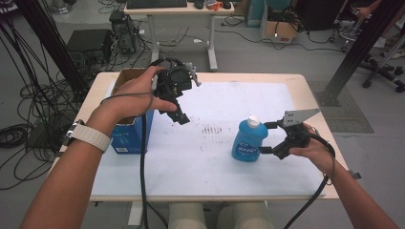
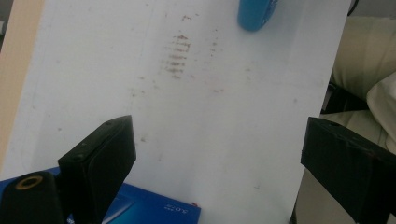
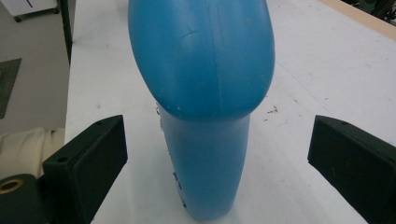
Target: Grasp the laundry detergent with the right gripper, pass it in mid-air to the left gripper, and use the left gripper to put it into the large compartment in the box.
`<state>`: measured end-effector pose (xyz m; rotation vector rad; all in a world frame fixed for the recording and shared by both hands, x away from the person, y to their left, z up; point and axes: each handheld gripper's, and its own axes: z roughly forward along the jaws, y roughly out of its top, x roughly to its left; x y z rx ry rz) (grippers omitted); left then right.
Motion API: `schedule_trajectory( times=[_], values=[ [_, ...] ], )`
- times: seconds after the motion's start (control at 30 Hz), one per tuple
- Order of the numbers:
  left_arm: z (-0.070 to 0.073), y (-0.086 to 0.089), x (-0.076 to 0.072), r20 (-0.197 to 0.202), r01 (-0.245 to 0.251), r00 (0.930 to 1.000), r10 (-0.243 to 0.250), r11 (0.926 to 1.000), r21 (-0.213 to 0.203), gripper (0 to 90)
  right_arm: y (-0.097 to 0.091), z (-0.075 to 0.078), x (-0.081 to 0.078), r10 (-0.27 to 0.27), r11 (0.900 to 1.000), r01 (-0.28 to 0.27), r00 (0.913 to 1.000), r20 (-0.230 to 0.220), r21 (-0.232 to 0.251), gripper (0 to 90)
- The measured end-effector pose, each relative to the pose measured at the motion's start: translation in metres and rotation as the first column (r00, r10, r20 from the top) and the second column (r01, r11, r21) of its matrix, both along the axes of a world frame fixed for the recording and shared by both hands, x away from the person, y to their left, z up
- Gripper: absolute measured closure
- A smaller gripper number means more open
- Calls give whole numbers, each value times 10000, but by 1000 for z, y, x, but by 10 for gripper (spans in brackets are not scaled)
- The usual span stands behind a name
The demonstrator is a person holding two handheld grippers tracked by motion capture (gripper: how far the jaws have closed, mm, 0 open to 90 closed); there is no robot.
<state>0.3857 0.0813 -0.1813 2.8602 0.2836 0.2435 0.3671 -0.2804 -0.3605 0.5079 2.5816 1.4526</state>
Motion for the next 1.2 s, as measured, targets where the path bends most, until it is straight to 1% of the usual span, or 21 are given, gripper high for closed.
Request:
schedule_trajectory(
  times=[0.3, 0.5, 1.2],
  values=[
    [0, 1, 0, 17, -52, 10000, 52, 10000, -26, 104, 4, -6, 0, 21, 9999, -21, 10000, -46, 110, 50],
    [-2, 1, 1, -75, -88, 9999, 88, 10000, -22, 104, 6, -9, 1, -12, 9997, 12, 10000, -18, 232, 55],
    [-2, 3, 2, -51, -144, 9999, 144, 9999, 1, 104, 16, -19, 3, -30, 9985, 29, 10000, 22, 545, 72]
  ],
)
